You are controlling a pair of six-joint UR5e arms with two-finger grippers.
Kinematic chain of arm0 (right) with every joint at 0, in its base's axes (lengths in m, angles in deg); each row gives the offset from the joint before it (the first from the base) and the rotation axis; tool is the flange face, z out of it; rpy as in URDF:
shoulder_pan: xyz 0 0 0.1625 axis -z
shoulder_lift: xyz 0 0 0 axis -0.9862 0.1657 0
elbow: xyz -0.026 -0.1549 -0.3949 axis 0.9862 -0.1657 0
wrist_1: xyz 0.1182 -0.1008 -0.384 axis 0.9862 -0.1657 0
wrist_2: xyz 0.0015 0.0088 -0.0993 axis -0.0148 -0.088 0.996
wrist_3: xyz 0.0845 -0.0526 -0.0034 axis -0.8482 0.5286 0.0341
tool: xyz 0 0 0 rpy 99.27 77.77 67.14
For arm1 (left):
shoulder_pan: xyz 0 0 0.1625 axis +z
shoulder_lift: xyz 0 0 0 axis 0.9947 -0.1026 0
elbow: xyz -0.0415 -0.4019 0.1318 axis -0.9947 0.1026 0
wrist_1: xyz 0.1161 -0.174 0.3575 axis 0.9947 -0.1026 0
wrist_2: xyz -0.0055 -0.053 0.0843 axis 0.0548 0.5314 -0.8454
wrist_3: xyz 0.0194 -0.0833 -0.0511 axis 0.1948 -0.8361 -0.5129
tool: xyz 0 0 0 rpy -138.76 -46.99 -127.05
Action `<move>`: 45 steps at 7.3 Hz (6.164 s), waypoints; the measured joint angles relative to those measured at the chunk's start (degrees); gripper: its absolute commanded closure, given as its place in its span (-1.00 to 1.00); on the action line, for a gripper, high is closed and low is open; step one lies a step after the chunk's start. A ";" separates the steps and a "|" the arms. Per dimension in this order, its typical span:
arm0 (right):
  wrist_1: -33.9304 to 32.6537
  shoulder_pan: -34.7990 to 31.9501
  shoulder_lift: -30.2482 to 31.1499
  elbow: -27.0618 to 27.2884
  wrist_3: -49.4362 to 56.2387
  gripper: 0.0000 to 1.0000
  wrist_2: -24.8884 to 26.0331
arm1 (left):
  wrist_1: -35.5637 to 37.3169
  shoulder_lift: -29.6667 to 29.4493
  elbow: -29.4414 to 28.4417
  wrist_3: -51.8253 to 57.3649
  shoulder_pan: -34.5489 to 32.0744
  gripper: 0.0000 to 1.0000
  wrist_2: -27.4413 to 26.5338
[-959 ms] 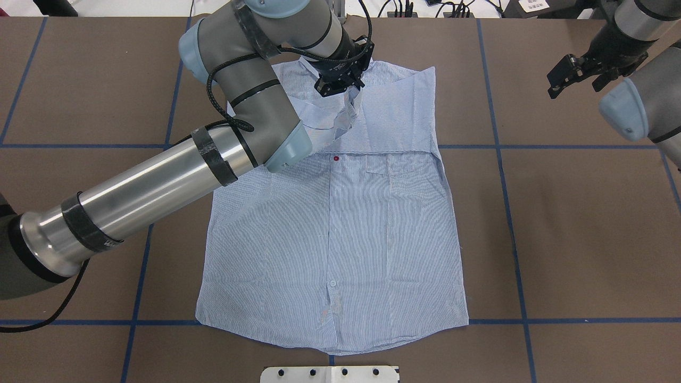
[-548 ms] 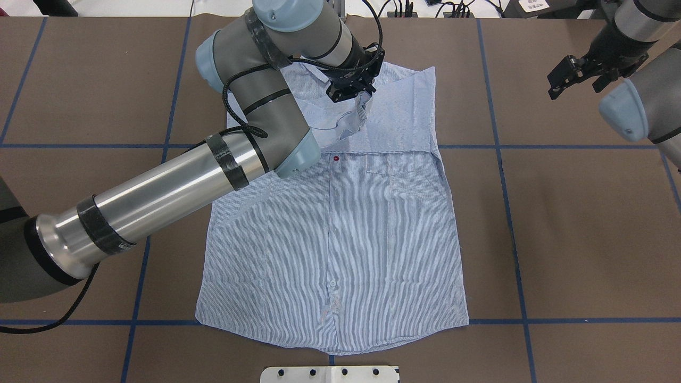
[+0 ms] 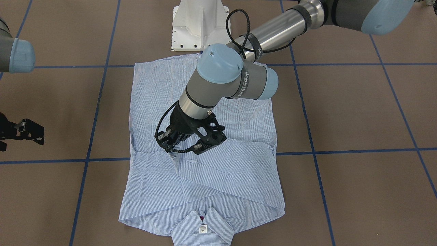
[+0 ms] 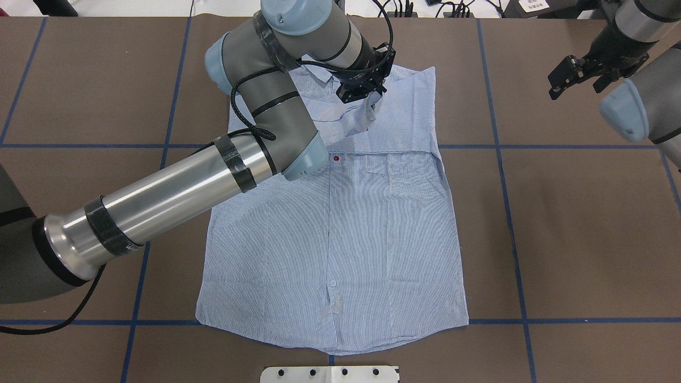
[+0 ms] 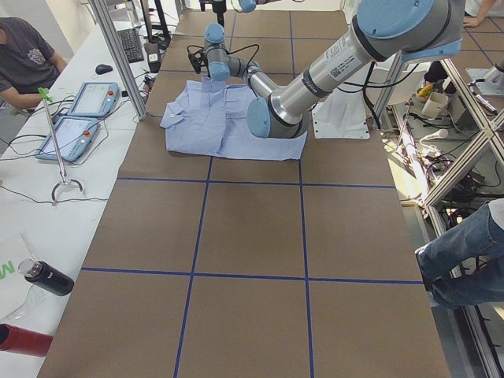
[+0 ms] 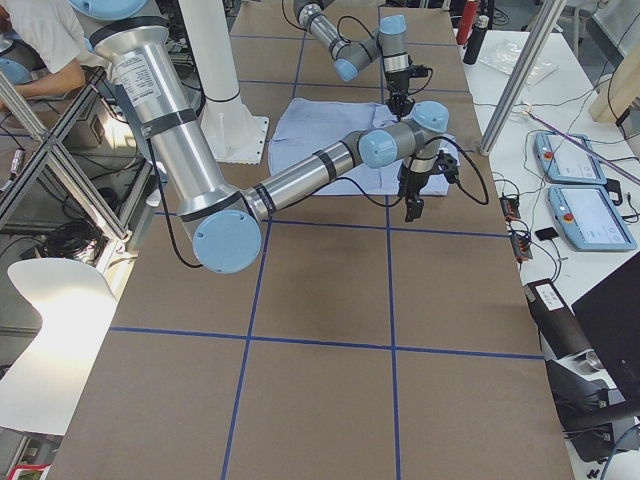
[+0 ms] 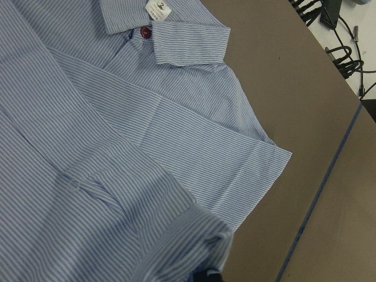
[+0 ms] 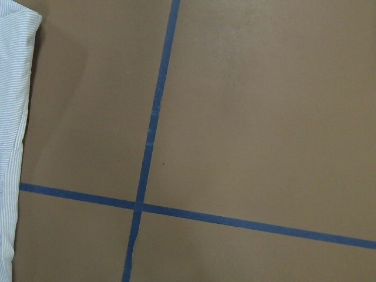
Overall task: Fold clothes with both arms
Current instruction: 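Release the sleeve and lift the left gripper away from the shirt, then move the right gripper to one near hem corner while the left moves to the other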
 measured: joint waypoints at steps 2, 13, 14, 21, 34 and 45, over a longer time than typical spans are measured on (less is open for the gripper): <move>0.03 -0.01 0.06 0.00 0.00 -1.00 0.01 | -1.52 0.01 -0.74 -0.43 1.62 1.00 -1.96; 14.92 4.22 8.80 6.05 -15.38 -1.00 -4.06 | 4.91 10.93 15.51 8.42 5.89 -1.00 -6.97; 20.00 7.20 12.01 9.00 -22.16 -1.00 -3.60 | 9.19 15.69 22.58 12.05 4.83 -1.00 -6.54; 24.19 47.14 25.97 30.40 -57.22 -0.91 24.28 | 23.47 31.06 46.95 19.94 2.86 -1.00 -6.59; 24.01 55.81 22.58 23.49 -60.34 0.50 27.93 | 23.46 31.36 47.07 19.97 2.91 -0.99 -6.93; 24.29 48.85 21.17 27.29 -60.80 1.00 21.09 | 23.36 36.85 48.09 19.95 3.25 -0.99 -6.93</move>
